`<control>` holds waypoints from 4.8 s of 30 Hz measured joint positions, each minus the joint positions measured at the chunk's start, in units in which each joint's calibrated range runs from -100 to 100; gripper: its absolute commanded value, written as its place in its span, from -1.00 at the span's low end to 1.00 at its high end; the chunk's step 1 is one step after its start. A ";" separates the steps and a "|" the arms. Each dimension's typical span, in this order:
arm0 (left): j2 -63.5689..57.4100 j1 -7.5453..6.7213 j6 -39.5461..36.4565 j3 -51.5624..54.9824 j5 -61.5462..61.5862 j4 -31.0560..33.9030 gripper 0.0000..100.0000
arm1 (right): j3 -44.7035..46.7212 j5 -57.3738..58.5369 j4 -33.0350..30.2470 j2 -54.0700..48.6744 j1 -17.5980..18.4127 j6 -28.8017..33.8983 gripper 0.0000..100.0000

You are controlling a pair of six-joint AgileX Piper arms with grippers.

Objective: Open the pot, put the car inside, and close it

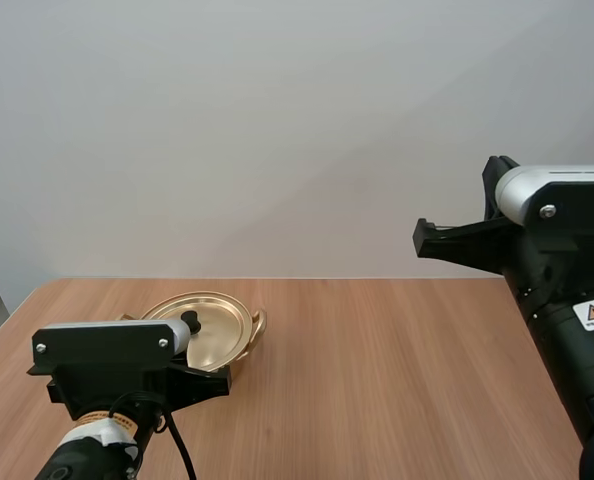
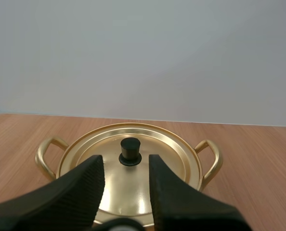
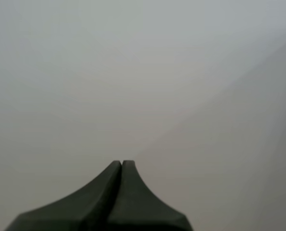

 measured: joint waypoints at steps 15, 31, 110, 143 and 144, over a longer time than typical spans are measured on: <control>0.00 0.00 0.28 0.00 0.58 0.14 -1.00 | 0.00 0.00 0.00 0.00 0.00 0.00 -1.00; 0.00 0.00 0.28 0.00 0.58 0.14 -1.00 | 0.00 0.00 0.00 0.00 0.00 0.00 -1.00; 0.00 0.00 0.20 0.00 0.07 0.14 -1.00 | 22.62 27.81 -31.92 0.00 0.00 31.07 -1.00; 0.00 0.00 0.20 0.00 0.07 0.14 -1.00 | 22.62 28.15 -30.63 0.00 0.76 27.91 -1.00; 0.00 0.00 0.20 0.00 0.07 0.14 -1.00 | 22.62 28.15 -30.63 0.00 0.83 27.91 -1.00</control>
